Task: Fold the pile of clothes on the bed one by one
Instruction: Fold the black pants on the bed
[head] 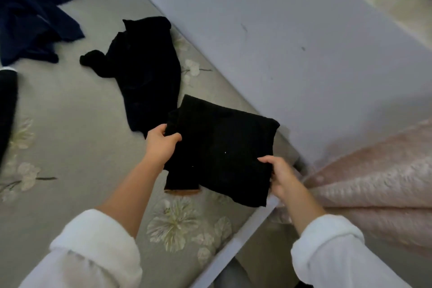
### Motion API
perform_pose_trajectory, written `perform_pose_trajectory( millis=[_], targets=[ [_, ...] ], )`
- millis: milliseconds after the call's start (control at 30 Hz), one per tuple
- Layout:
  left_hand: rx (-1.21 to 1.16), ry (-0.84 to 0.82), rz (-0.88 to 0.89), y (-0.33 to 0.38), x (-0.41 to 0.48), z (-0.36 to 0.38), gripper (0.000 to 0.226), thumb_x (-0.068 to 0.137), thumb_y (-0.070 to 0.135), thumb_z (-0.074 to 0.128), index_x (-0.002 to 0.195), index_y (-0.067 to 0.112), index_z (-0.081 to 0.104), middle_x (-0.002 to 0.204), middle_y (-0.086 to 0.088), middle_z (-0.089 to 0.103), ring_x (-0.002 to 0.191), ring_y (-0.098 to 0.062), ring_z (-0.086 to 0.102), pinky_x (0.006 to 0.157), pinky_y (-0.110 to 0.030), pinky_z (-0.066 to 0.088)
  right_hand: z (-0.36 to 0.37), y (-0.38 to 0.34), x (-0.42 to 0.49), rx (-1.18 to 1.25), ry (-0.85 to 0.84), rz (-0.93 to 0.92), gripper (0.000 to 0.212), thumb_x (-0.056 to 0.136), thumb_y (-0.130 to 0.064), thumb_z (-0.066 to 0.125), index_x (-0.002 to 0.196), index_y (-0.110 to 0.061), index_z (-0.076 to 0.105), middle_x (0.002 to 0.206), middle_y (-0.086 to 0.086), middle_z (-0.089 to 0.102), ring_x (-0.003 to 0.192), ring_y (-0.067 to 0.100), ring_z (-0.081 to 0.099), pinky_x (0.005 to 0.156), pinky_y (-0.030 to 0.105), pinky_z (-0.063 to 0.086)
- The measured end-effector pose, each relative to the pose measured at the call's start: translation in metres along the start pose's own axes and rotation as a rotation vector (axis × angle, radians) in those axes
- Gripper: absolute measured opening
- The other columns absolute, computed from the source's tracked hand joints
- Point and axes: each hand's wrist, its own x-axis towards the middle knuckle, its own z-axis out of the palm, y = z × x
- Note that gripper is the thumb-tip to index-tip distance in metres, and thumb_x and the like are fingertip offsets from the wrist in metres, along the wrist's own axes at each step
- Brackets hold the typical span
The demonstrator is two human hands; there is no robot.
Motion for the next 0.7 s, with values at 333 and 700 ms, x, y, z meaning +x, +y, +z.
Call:
perform_pose_trajectory(
  millis=[333,700],
  targets=[
    [0.337,-0.014,0.34,0.056,0.1,0.112,0.027,0.088,0.014,0.061,0.114,0.019,0.065,0.096,0.008,0.066,0.095,-0.015,0.064,0.079,-0.025,0.047,-0.016,-0.029,0.098,0.173,0.136,0.099,0.035,0.084,-0.005,0.062,0.119,-0.008,0.061,0.116,0.011,0.065,0.102,0.026,0.062,0.073,0.033,0.051],
    [1.087,-0.237,0.574,-0.049,0.099,0.156,0.085,0.092,0.056,0.043,0.15,0.025,-0.01,0.156,-0.005,-0.024,0.137,-0.021,-0.032,0.113,-0.04,-0.013,-0.009,-0.007,0.123,-1.074,0.47,-0.744,0.09,0.079,-0.023,0.07,0.151,-0.016,0.017,0.158,0.007,0.016,0.145,0.024,0.014,0.114,0.045,0.019]
  ],
)
